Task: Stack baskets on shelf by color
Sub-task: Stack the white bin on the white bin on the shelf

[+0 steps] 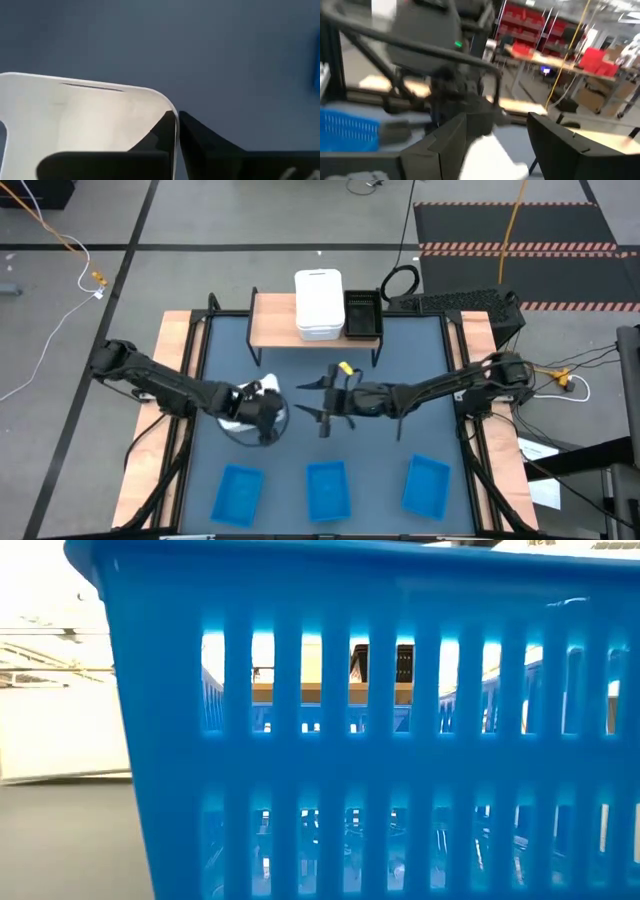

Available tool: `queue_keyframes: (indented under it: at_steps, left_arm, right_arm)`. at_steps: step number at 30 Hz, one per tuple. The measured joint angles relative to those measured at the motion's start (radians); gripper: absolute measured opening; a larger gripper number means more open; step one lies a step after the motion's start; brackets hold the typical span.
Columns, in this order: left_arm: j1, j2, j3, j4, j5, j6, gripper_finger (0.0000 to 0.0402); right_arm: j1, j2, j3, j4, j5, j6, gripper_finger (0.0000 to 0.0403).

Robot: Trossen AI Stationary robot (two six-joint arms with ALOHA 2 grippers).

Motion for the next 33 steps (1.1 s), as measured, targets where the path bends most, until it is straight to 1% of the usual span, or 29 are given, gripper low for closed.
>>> queue_keyframes:
  at_steps: [4, 8, 11, 14, 21, 25, 28, 31, 33]
  left_arm:
    - [0.088, -0.001, 0.000, 0.150, 0.005, 0.008, 0.0023]
    - [0.143, -0.039, 0.001, 0.158, 0.073, 0.056, 0.0012]
    - [0.154, -0.072, 0.001, 0.133, 0.107, 0.094, 0.0015]
    - [0.151, -0.098, 0.001, 0.135, 0.112, 0.145, 0.0040]
    - [0.128, -0.113, 0.002, 0.109, 0.115, 0.202, 0.0123]
    - [0.102, -0.139, 0.000, -0.018, 0.137, 0.251, 0.0156]
    - [0.072, -0.173, 0.002, -0.141, 0.159, 0.274, 0.0164]
    - [0.039, -0.205, 0.001, -0.226, 0.162, 0.262, 0.0160]
    - [0.025, -0.231, 0.001, -0.270, 0.157, 0.205, 0.0155]
  right_arm:
    - [0.000, -0.074, -0.089, 0.084, 0.000, 0.010, 0.0203]
    - [0.000, -0.137, -0.145, 0.090, 0.000, 0.011, 0.0203]
    - [-0.002, -0.158, -0.165, 0.086, 0.025, 0.007, 0.0203]
    - [-0.003, -0.167, -0.171, 0.089, 0.050, -0.012, 0.0203]
    - [-0.003, -0.167, -0.171, 0.072, 0.050, -0.008, 0.0203]
    - [-0.003, -0.166, -0.171, 0.048, 0.049, -0.004, 0.0203]
    - [-0.003, -0.158, -0.162, 0.011, 0.050, 0.010, 0.0203]
    - [-0.009, -0.094, -0.087, -0.113, 0.060, 0.049, 0.0203]
    - [-0.011, -0.018, -0.003, -0.231, 0.074, 0.112, 0.0203]
